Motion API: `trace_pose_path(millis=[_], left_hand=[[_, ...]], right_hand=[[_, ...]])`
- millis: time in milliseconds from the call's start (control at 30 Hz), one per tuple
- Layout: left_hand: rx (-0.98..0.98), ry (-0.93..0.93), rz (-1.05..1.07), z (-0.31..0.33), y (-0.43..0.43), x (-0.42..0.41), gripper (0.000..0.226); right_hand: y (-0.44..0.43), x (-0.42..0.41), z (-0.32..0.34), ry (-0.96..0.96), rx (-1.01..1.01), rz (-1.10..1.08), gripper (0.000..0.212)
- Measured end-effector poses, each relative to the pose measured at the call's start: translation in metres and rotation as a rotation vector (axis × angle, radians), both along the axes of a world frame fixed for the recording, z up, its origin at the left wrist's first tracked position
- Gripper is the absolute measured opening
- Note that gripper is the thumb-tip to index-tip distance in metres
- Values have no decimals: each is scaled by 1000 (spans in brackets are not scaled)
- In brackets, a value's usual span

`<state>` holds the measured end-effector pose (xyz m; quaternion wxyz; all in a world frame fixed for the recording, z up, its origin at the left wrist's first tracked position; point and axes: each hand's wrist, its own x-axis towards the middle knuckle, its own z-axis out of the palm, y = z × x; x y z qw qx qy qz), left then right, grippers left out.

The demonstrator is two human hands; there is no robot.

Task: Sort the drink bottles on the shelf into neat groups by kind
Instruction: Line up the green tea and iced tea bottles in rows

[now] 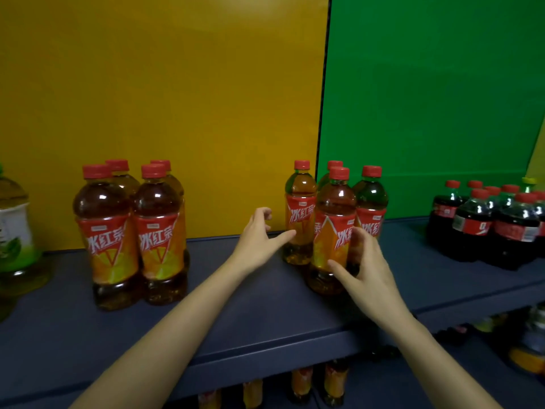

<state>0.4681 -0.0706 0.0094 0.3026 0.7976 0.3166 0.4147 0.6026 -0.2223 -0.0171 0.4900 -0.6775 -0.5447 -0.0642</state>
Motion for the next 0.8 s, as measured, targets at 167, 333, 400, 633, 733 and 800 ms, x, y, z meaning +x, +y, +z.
trace_pose_path(millis=[167,333,400,633,733,800], left_hand=[[-316,-87,-115,3,11,37,81],[-386,-114,-180,1,12,53,71],[-376,-120,-178,-1,12,59,60],[-309,-166,-7,-5,20,74,43],[-239,-153,55,-7,20,73,42],[-190,-167,110,-9,19,68,44]], right_hand=[[3,4,-6,22,-39,94,82],[5,8,-4,-24,7,87,76],[6,9,-3,-19,7,108,74],[20,19,2,296,-120,310,69],[26,16,-1,286,-127,340,83],[27,13,-5,227,-98,310,86]])
